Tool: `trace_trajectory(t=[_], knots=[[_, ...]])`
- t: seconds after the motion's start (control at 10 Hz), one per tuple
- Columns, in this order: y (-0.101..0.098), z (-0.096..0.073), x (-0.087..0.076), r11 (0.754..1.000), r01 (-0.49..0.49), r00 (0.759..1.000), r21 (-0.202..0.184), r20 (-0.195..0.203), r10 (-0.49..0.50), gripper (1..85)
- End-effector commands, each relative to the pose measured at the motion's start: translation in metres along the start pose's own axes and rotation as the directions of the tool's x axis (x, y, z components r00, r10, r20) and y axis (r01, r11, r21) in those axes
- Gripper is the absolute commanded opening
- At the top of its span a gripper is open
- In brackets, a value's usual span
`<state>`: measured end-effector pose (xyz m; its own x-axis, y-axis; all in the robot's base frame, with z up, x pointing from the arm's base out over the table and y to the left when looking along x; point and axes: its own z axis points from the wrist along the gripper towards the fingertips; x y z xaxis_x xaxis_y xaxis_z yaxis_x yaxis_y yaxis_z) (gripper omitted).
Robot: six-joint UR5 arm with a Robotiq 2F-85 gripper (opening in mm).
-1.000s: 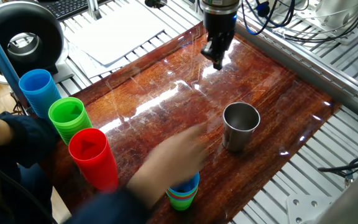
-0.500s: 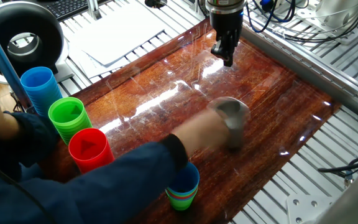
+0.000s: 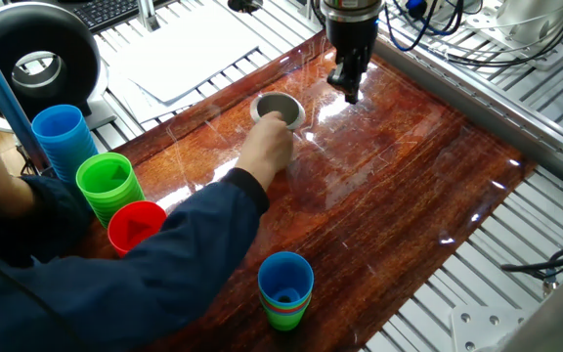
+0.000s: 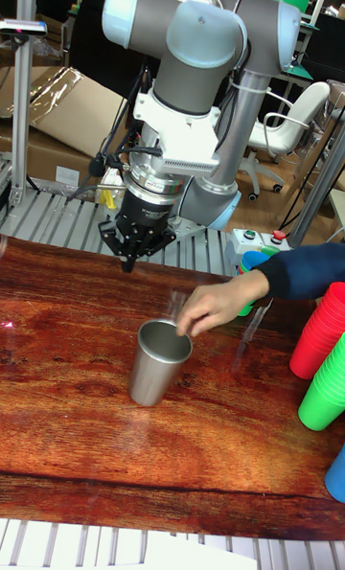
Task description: Pick up the cup
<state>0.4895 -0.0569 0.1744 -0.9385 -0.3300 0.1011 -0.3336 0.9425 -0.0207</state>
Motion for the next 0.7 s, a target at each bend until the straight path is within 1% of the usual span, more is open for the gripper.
trace_trajectory(t=[0.0,0.1,0.2,0.3,0.4,0.5,0.6], knots=[[0.015,-0.003,-0.028,0.999,0.034,0.996,-0.026,0.085,-0.032,1.3],[0.013,-0.003,-0.025,0.999,0.030,0.997,-0.026,0.078,-0.028,1.3],[0.008,0.000,-0.013,0.999,0.034,0.998,-0.040,0.062,-0.031,1.3],[0.008,0.003,-0.001,0.998,0.013,0.998,-0.066,0.061,-0.009,1.3],[0.006,0.003,0.003,0.998,0.024,0.999,-0.054,0.047,-0.021,1.3],[0.013,0.002,0.001,0.996,0.018,0.998,-0.082,0.056,-0.014,1.3],[0.017,0.002,-0.002,0.995,0.013,0.998,-0.097,0.067,-0.006,1.3]])
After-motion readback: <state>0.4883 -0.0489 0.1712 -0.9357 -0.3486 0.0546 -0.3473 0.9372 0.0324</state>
